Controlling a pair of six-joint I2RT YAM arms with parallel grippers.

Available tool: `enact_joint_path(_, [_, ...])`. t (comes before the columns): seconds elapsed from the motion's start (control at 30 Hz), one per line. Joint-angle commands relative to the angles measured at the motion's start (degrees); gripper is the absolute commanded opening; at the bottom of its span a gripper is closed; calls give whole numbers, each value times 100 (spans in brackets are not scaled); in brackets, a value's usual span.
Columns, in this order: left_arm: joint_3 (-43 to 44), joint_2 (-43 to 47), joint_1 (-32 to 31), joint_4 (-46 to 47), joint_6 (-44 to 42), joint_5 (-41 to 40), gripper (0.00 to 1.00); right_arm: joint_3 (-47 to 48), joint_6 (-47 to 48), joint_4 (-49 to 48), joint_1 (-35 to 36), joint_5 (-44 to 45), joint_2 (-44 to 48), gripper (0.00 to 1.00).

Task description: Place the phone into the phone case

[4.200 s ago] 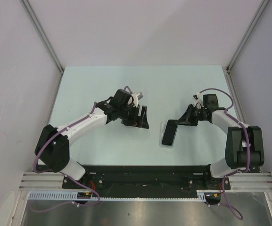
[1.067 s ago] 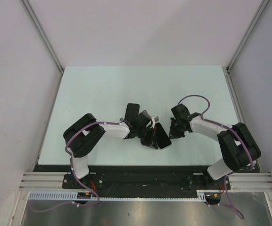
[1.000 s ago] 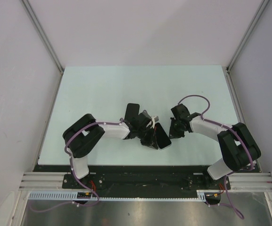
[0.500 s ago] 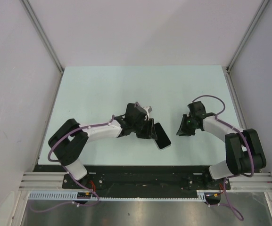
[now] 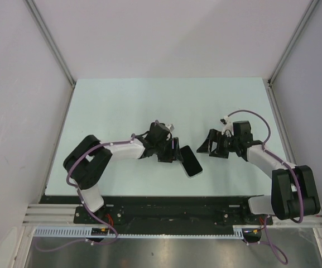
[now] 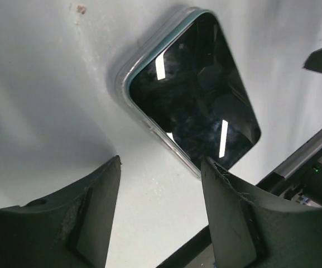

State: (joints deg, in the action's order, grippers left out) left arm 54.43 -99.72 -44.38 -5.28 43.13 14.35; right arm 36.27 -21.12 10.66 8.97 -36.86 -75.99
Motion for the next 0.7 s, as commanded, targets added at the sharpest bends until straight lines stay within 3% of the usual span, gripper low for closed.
enact_joint_path(0.0, [146, -249, 0, 132, 142, 86, 64, -67, -58, -783, -27, -427, -153, 100])
enact_joint_path(0.3, [243, -610, 96, 168, 134, 208, 63, -507, -436, -1855, 8, -726, -812, 100])
enact_joint_path(0.67, [225, -715, 149, 352, 195, 533, 55, -700, -717, -2392, 465, -647, -1208, 97])
